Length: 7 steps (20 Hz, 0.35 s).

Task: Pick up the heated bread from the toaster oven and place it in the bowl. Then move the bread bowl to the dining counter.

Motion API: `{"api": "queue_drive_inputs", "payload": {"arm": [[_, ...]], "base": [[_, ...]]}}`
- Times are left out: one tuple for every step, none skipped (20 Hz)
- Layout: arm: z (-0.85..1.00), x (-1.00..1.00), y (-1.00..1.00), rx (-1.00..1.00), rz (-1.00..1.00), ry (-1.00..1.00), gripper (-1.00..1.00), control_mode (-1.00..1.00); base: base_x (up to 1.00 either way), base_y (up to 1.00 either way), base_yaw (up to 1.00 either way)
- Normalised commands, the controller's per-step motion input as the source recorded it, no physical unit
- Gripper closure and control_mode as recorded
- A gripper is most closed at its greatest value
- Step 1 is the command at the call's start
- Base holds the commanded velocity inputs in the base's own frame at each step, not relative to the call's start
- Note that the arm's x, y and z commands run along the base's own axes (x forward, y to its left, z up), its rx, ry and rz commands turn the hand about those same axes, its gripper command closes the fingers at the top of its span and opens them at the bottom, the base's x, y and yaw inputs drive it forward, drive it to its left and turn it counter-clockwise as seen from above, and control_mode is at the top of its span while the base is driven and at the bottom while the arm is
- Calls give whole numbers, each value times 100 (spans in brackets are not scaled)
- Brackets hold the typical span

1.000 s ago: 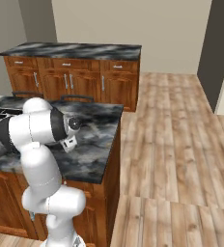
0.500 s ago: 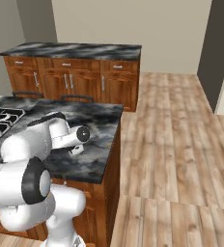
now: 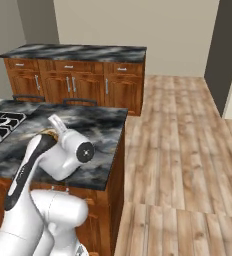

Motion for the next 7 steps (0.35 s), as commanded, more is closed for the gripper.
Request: {"api": "queue_drive_inputs", "payload": {"arm": [[100, -100, 0, 0, 7, -49, -100, -100], [100, -96, 2, 0, 9, -46, -100, -100], [63, -80, 8, 0, 12, -36, -100, -100], [9, -32, 8, 0, 7, -31, -100, -100], [17, -14, 0, 0, 2, -22, -100, -100], [0, 0, 0, 0, 0, 0, -100, -100], [0, 0, 0, 0, 0, 0, -100, -100]], "base": [[0, 0, 0], [0, 0, 0], [0, 0, 0], [0, 0, 0], [0, 0, 0], [0, 0, 0], [0, 0, 0]]}}
